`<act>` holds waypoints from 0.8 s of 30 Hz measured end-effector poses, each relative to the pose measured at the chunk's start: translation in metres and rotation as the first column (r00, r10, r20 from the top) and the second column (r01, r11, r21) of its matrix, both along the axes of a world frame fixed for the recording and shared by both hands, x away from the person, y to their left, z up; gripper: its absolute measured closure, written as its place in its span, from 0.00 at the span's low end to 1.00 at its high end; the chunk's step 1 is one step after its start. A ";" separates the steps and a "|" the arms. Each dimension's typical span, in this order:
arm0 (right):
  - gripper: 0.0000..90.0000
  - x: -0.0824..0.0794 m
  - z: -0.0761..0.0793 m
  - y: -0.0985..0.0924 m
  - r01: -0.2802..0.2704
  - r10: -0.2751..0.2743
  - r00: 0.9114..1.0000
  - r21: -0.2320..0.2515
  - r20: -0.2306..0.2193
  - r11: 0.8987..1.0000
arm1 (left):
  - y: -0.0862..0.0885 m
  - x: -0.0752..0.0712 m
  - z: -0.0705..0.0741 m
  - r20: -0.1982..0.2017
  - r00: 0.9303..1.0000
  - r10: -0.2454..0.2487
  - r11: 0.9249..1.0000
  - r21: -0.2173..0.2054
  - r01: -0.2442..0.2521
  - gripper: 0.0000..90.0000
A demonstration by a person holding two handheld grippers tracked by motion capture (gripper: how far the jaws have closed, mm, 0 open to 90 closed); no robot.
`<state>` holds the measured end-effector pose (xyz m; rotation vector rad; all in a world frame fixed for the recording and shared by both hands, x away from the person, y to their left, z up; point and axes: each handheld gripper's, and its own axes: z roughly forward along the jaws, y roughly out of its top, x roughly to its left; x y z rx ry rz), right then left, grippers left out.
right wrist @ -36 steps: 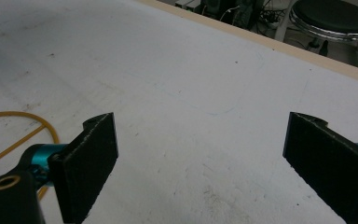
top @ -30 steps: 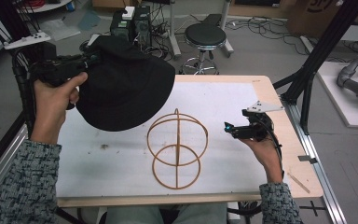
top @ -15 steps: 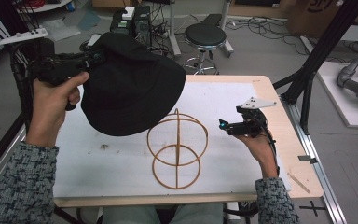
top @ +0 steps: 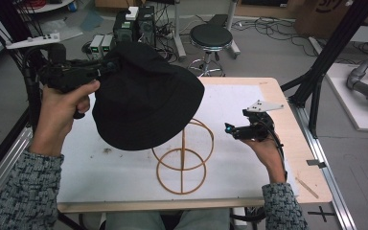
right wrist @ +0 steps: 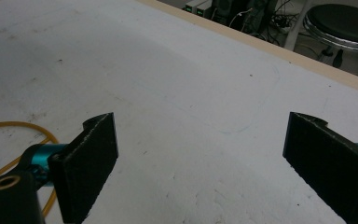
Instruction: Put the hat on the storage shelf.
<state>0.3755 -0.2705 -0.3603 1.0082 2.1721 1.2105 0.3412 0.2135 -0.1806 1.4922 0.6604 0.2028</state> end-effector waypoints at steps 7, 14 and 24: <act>0.11 -0.001 0.000 -0.001 0.002 -0.002 1.000 -0.002 0.001 1.000 | -0.012 -0.003 -0.005 -0.010 0.997 -0.072 0.997 0.011 0.072 0.90; 0.11 0.001 -0.001 0.000 -0.001 0.001 1.000 -0.002 0.001 1.000 | -0.024 -0.005 -0.010 -0.008 0.992 -0.125 0.991 0.054 0.125 0.90; 0.11 0.001 -0.001 0.002 -0.006 0.006 1.000 -0.003 0.000 1.000 | -0.039 -0.011 -0.017 -0.015 0.979 -0.205 0.972 0.116 0.205 0.90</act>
